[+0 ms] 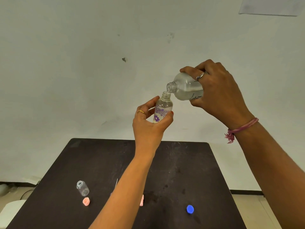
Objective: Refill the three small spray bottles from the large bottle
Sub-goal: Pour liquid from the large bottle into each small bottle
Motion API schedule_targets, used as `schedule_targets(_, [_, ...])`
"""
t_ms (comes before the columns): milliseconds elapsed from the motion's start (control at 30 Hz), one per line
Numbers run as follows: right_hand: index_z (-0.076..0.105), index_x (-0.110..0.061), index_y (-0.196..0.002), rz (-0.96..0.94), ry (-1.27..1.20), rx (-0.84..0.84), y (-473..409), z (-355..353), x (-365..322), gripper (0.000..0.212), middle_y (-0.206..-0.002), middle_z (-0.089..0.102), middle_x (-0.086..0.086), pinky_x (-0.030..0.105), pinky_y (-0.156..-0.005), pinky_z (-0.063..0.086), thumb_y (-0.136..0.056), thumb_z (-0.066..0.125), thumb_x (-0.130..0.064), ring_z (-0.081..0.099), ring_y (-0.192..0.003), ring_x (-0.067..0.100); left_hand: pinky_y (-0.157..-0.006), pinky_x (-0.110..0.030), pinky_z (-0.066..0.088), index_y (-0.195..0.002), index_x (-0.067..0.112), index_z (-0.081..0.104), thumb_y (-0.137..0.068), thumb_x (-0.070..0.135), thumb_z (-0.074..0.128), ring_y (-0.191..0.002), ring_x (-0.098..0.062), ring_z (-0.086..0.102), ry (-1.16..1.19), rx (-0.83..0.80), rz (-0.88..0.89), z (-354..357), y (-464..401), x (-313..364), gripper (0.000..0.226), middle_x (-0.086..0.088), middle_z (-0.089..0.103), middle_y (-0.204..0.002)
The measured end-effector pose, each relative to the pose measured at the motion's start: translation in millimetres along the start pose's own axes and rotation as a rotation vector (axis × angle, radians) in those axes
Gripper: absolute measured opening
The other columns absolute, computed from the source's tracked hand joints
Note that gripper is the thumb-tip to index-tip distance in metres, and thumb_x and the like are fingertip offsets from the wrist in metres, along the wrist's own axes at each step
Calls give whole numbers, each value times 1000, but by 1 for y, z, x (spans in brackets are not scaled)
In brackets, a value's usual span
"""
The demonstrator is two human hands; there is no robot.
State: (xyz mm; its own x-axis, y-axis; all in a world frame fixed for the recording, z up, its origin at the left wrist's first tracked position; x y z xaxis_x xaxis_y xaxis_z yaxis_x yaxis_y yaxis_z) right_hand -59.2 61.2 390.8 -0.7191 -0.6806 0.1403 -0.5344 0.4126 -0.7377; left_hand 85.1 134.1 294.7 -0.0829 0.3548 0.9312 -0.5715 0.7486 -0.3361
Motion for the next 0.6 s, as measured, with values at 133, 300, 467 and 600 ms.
schedule_targets(133, [56,-20,-126,0,2,1,0,-1,0,72,-105,56,13,43,-73,47,-59,82,-9,54,-93,33,-69,-6,50,-112,39,57,-74,20,80,-101,0,60,13,-6,-8,0,0,1,49,11,62,-119])
schedule_targets(300, [56,-20,-126,1,-1,1,1,-2,-1,73,-106,56,14,42,-73,47,-59,82,-10,54,-93,33,-73,-8,51,-114,37,57,-74,20,80,-103,-3,61,15,-8,-10,0,1,0,49,11,62,-119])
schedule_targets(467, [56,-20,-126,-2,-2,3,1,-1,-1,71,-105,56,13,43,-73,48,-60,81,-10,54,-93,33,-74,-9,52,-114,37,57,-74,20,80,-102,-2,61,8,-4,-12,0,1,-1,50,11,62,-119])
schedule_targets(600, [56,-20,-126,-1,-5,2,1,-1,0,72,-105,56,13,43,-73,48,-60,82,-10,54,-93,33,-74,-9,52,-114,37,56,-74,20,80,-102,-2,61,7,-8,-7,0,1,0,49,10,61,-119])
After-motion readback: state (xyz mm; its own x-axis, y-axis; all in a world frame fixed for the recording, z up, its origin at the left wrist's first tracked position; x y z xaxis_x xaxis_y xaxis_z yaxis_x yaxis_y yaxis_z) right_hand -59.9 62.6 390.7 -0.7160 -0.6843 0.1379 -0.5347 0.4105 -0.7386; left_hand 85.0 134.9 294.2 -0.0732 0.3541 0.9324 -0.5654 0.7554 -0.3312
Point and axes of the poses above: each hand's wrist, its own y-axis away from the middle knuckle, its own z-axis out of the palm, x = y × z, the point moved 3 cm from there along -y, towards the middle knuckle
